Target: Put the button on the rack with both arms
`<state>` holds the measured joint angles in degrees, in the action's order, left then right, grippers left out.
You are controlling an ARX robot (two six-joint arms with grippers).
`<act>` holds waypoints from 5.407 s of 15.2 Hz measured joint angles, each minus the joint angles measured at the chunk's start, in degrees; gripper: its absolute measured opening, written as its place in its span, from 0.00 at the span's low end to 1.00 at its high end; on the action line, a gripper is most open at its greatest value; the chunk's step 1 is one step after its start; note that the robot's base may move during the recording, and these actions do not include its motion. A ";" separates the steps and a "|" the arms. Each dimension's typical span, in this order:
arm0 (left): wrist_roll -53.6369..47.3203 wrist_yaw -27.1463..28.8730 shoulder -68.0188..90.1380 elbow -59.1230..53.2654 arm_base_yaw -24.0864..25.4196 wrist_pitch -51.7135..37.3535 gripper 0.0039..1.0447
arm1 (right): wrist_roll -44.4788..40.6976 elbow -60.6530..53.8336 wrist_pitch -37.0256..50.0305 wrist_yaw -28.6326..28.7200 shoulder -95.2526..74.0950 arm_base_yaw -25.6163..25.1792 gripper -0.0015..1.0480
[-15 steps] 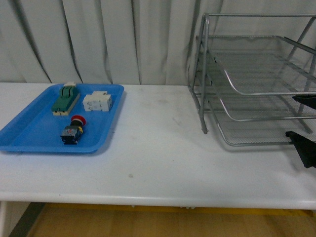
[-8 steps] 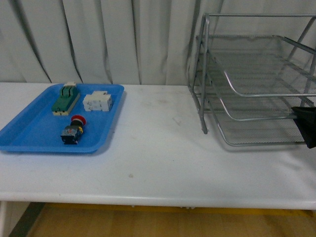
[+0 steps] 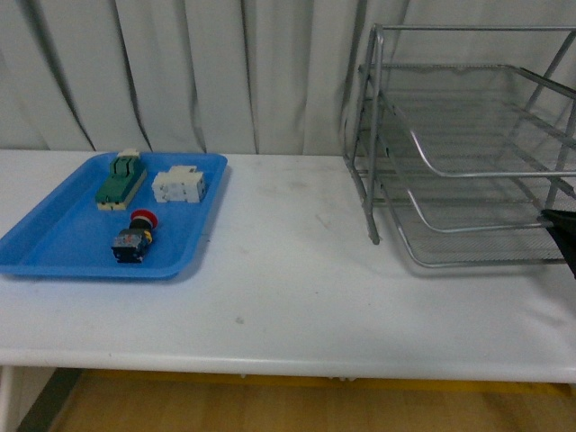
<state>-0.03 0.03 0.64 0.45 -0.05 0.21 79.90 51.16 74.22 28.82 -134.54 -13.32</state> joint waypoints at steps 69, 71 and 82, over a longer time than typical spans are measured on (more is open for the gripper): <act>17.79 -2.54 36.13 17.20 4.39 -2.21 0.94 | -79.76 -50.53 -74.42 -28.83 134.31 13.31 0.94; 16.37 -5.14 57.29 27.93 3.98 -13.51 0.94 | -79.76 -50.53 -74.38 -28.83 134.31 13.31 0.94; 4.42 -2.56 127.19 85.07 -0.96 6.69 0.94 | -79.76 -50.53 -74.40 -28.83 134.31 13.31 0.94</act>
<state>4.38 -2.52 127.83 85.52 -1.02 6.90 0.14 0.62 -0.19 -0.01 -0.23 -0.01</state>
